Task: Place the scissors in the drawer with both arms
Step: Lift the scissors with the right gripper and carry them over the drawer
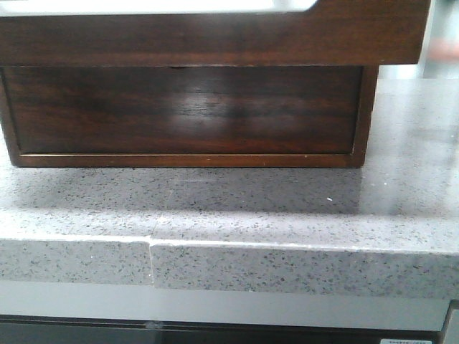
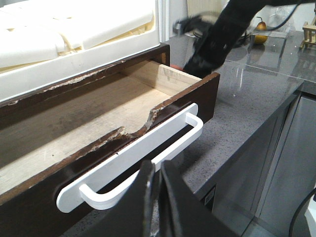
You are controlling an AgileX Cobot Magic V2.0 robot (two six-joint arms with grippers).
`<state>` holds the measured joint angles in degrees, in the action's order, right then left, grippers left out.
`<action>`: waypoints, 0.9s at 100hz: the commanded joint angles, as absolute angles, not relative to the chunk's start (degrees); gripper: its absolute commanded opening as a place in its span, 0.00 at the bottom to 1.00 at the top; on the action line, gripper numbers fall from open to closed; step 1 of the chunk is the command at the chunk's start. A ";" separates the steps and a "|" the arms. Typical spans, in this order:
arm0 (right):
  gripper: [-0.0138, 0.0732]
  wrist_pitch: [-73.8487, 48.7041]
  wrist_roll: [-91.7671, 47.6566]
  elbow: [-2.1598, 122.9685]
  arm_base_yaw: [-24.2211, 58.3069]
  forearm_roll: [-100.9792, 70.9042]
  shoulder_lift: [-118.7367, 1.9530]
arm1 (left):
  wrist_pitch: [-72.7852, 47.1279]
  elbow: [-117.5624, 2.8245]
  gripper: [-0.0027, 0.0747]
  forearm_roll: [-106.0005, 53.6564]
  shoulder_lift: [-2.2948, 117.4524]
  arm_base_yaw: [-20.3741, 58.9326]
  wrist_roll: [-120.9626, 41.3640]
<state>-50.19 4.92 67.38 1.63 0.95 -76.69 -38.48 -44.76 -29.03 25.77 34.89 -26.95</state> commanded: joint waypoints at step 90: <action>0.08 -46.78 -34.93 99.67 30.06 -21.65 -69.52 | -32.98 -46.71 0.01 -30.18 26.65 35.07 -26.45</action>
<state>-52.09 -28.30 97.94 26.05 -20.29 -68.26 -37.36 -44.76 -28.94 25.77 34.89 -26.95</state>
